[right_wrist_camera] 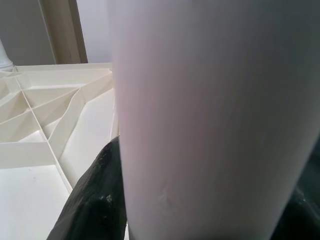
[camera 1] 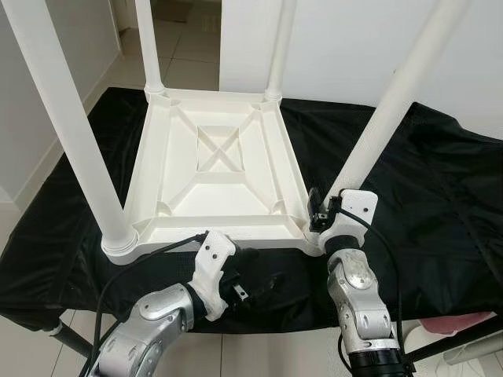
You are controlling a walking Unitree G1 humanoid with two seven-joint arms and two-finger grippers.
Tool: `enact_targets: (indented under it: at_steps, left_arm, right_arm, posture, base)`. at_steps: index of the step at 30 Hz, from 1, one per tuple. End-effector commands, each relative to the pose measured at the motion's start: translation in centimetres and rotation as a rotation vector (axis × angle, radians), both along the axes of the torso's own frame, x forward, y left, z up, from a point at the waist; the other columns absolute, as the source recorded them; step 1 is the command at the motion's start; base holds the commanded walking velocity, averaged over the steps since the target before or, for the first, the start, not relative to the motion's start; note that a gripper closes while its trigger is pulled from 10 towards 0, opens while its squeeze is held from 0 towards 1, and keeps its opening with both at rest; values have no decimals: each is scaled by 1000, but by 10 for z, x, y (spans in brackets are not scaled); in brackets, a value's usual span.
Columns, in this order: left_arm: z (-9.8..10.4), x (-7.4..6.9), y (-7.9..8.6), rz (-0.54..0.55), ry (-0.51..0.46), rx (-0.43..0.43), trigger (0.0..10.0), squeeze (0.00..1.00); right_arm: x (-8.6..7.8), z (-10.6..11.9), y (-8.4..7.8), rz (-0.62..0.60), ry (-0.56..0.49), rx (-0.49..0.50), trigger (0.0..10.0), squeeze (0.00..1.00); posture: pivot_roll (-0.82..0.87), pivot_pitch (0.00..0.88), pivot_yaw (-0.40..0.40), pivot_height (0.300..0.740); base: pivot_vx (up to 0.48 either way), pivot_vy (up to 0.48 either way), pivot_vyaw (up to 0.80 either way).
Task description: Building children table
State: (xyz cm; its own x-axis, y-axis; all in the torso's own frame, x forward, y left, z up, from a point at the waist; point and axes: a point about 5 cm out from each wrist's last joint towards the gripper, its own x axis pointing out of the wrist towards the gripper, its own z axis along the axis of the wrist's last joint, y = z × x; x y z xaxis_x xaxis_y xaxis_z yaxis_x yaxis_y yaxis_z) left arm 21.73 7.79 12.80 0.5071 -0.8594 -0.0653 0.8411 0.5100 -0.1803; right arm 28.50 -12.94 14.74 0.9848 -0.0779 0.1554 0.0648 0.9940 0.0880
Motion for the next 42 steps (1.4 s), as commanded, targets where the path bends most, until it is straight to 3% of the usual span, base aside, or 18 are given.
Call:
enact_targets:
  at_steps: [1,9,15,19,21,24,27,36,42]
  left_arm:
    - [4,0,-3,-3,-6,-12,10000,0]
    - [5,-1,-4,-5,-1,-13,10000,0]
    - [5,-1,-4,-6,1,-10,10000,0]
    - [4,-1,-4,-6,4,-9,10000,0]
    - [2,-2,-1,1,12,-1,10000,0]
    - [1,-2,0,4,16,3,10000,0]
    - [-5,-3,5,13,30,31,10000,0]
    - [-17,-5,12,31,52,82,10000,0]
    - [-29,-6,20,61,84,114,10000,0]
  right_arm:
    - [1,0,0,-8,7,2,10000,0]
    - [1,7,0,-9,-23,-20,10000,0]
    - [1,7,0,-2,-19,15,10000,0]
    - [1,8,1,21,-15,108,10000,0]
    - [1,10,-1,44,-11,269,10000,0]
    - [1,10,-2,49,-9,332,10000,0]
    - [2,9,-7,50,3,497,10000,0]
    - [1,4,-6,74,41,658,10000,0]
    - [-1,0,-6,113,73,821,10000,0]
  posture:
    - [10,12,-95,740]
    - [9,13,-94,740]
    - [8,15,-94,740]
    - [8,15,-94,740]
    - [8,15,-94,740]
    - [8,15,-94,740]
    - [6,16,-95,740]
    - [11,17,-98,740]
    - [10,23,-97,740]
  base:
    - [0,0,0]
    - [0,0,0]
    - [0,0,0]
    - [0,0,0]
    - [0,0,0]
    - [0,0,0]
    - [0,0,0]
    - [0,0,0]
    - [0,0,0]
